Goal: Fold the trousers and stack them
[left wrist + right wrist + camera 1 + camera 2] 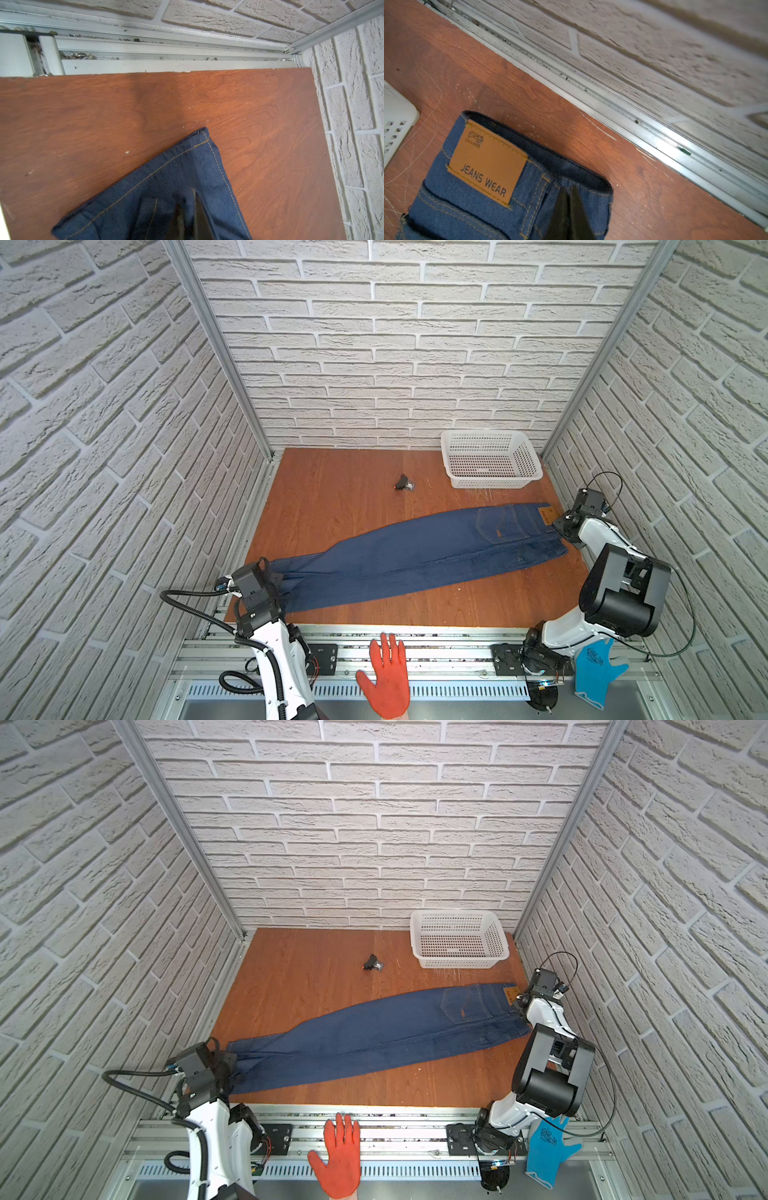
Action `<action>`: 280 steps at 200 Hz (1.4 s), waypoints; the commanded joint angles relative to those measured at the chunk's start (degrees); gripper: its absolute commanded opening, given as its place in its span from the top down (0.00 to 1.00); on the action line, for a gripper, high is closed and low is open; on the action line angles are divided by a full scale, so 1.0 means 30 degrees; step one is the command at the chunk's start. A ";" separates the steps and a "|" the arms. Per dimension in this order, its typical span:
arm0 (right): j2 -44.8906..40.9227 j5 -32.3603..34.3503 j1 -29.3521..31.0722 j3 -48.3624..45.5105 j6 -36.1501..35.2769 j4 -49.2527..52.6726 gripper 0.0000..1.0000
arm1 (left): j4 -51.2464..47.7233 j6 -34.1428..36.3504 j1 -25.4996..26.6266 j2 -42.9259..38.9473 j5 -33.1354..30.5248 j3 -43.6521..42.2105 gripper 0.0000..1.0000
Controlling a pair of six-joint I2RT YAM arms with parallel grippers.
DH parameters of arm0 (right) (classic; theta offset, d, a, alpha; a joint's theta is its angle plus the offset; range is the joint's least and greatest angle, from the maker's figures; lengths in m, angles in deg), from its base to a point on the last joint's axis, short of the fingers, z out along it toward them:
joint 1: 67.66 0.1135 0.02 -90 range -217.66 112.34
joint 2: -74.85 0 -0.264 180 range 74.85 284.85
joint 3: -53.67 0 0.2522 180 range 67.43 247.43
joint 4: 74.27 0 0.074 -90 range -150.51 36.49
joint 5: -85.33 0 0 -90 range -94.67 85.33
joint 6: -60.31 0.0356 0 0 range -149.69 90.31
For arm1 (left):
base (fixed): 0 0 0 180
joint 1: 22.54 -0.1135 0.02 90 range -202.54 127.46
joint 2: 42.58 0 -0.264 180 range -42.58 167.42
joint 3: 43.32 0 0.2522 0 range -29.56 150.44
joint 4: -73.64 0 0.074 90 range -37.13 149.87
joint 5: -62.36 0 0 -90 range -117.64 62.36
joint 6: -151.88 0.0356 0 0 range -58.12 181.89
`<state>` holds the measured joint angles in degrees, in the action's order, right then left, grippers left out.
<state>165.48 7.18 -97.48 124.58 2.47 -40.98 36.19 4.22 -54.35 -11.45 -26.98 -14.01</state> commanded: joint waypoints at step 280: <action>-0.2179 0.3050 -0.0826 -0.0115 -0.0119 0.2584 0.95 | -0.2547 0.0549 0.0761 -0.0543 -0.0872 0.2146 1.00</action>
<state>161.15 12.65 -99.60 124.53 1.44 -33.44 28.59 5.75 -52.08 -12.39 -28.68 -7.08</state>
